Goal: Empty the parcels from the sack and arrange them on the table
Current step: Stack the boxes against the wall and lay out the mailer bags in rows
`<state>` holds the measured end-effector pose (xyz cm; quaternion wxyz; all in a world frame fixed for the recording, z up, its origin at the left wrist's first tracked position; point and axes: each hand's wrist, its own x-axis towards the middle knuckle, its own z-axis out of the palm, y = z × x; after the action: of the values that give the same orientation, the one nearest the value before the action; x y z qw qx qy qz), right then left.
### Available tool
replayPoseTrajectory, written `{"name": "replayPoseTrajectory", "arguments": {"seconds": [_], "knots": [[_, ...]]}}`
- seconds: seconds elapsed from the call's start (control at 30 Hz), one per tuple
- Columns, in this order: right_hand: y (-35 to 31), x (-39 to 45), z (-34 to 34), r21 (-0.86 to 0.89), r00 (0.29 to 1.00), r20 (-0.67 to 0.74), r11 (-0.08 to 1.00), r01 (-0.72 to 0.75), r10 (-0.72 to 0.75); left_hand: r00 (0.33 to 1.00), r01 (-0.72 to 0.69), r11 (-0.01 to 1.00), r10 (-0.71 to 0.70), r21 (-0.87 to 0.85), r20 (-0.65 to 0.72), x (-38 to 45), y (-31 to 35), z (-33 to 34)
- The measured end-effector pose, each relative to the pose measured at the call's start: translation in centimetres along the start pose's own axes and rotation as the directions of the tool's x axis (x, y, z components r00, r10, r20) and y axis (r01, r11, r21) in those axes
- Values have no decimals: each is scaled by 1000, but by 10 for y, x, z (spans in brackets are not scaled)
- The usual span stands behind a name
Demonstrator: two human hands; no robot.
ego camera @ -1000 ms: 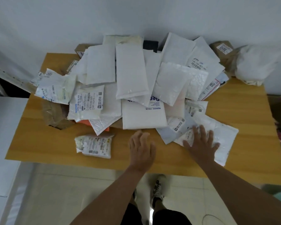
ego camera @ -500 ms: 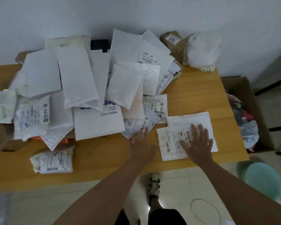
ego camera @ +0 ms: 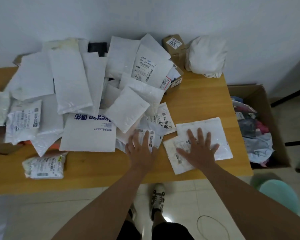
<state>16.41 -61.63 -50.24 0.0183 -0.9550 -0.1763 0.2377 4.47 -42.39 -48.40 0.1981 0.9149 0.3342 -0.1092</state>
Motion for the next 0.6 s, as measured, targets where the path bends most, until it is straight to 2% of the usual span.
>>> {"name": "replayPoseTrajectory", "arguments": {"seconds": [0.13,0.2,0.23,0.33,0.37,0.43,0.5,0.6], "knots": [[42,12,-1,-179,981,49,965,193,-187,997,-13,998,8,59,79,2,0,1],[49,13,-5,-183,974,-16,959,217,-224,997,-23,998,20,50,73,1,3,1],[45,12,-9,-160,979,-81,972,170,-185,998,-19,999,16,33,67,2,4,1],[26,4,-8,27,962,-247,993,-115,118,999,-2,999,0,49,33,1,8,2],[21,2,-6,62,954,-236,982,-177,187,1000,7,998,-8,55,21,1,9,3],[20,4,0,81,964,-166,977,-197,208,1000,23,998,-24,50,18,1,12,6],[31,12,4,36,985,-138,995,-95,99,999,13,998,-15,60,36,-2,16,9],[56,37,-8,-148,977,-145,979,137,-159,999,-30,996,27,83,40,-4,23,12]]}}
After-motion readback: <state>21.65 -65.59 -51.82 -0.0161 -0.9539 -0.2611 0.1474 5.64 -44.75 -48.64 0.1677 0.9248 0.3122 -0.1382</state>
